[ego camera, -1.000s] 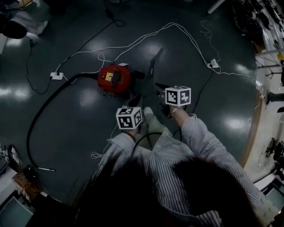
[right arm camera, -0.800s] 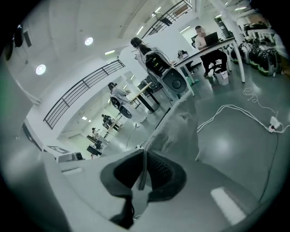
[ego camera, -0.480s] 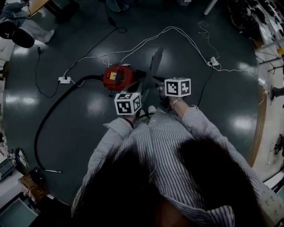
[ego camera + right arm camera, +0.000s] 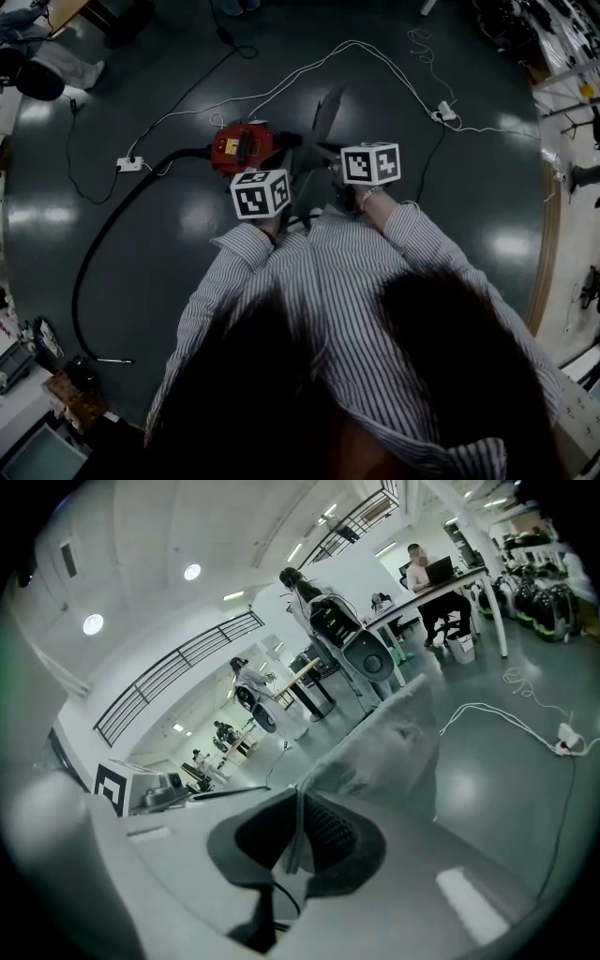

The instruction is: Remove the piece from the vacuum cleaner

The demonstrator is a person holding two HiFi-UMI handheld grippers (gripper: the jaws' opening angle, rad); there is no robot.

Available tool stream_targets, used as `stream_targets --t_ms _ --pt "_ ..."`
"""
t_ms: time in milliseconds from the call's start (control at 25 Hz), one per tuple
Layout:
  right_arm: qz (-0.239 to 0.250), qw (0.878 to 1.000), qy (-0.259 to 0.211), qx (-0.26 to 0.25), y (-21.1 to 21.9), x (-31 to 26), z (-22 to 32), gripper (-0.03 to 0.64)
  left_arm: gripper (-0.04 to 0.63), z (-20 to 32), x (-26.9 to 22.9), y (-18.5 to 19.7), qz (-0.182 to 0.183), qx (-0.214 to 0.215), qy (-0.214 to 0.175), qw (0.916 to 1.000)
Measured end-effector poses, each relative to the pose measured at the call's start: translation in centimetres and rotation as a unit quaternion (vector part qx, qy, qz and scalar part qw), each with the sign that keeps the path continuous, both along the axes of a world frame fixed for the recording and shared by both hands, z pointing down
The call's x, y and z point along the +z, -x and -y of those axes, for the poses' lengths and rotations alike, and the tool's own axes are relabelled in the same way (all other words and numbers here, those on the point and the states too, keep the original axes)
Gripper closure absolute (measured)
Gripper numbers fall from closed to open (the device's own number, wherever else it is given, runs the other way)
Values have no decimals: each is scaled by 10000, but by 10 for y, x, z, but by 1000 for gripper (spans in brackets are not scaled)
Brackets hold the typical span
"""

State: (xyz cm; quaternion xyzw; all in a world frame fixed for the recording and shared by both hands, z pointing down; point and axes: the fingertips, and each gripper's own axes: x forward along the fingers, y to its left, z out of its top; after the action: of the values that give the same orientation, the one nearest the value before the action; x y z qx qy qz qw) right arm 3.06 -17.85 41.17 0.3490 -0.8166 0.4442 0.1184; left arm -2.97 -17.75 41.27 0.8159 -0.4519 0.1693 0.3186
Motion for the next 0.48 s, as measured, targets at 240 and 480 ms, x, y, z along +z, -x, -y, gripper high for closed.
stream_targets --t_ms 240,480 --pt "-108 9998 -113 -94 3 -5 -7 592 589 -8 0 -5 9 200 47 9998" --pt "-182 9996 -151 -121 5 -5 -6 592 589 -5 3 1 -39 114 135 9998"
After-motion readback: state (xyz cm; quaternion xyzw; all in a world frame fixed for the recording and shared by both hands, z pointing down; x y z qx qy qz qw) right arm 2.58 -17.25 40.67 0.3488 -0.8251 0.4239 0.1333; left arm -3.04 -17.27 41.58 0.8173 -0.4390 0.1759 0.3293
